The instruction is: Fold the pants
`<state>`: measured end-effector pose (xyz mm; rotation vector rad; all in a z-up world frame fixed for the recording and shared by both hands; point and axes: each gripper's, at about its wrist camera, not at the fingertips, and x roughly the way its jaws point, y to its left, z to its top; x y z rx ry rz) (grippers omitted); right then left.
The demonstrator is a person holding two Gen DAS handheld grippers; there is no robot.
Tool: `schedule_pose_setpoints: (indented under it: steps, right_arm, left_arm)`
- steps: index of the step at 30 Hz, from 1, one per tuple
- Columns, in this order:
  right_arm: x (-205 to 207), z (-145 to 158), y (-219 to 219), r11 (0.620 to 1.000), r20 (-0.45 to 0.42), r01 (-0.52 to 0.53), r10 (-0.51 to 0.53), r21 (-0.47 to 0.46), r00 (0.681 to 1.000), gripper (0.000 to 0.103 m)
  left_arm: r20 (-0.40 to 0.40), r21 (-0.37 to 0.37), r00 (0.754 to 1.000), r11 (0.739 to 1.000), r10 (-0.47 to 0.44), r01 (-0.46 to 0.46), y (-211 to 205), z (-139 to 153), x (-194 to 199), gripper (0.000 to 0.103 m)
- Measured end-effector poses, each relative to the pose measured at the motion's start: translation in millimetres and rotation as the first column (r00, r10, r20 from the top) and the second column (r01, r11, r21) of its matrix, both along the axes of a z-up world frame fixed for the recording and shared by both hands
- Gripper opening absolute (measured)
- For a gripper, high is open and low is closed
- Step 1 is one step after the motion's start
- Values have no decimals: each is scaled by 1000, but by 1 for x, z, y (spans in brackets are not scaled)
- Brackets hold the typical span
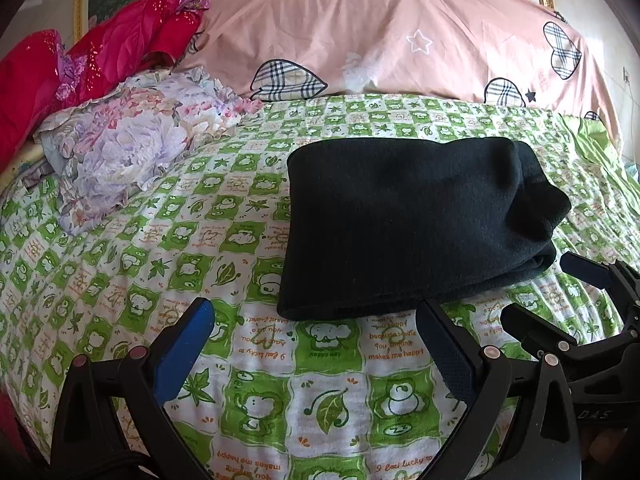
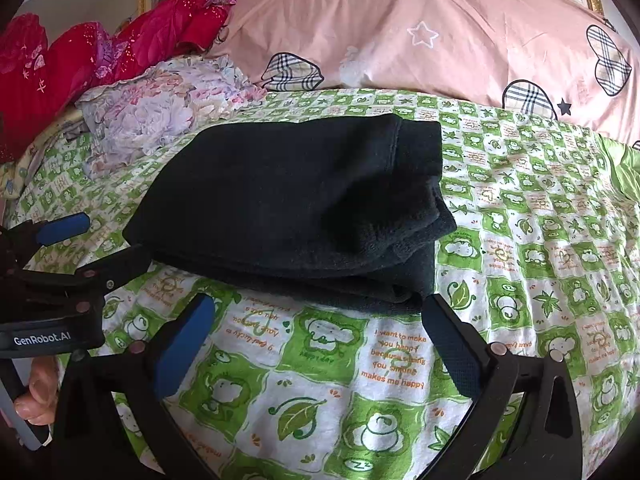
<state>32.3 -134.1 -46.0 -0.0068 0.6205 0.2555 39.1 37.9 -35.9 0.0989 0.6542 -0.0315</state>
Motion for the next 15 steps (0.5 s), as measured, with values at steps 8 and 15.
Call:
schedule_pose_setpoints:
  steps: [8, 15]
  right_arm:
    - [-1, -1, 0, 1000, 1, 4, -4, 14, 1000, 103]
    - [-3, 0, 0, 1000, 8, 8, -8, 16, 1000, 103]
  left_arm:
    - [12, 3, 1000, 1000, -5, 5, -1, -2, -2, 101]
    - [19, 12, 1000, 1000, -4, 4, -3, -1, -3, 101]
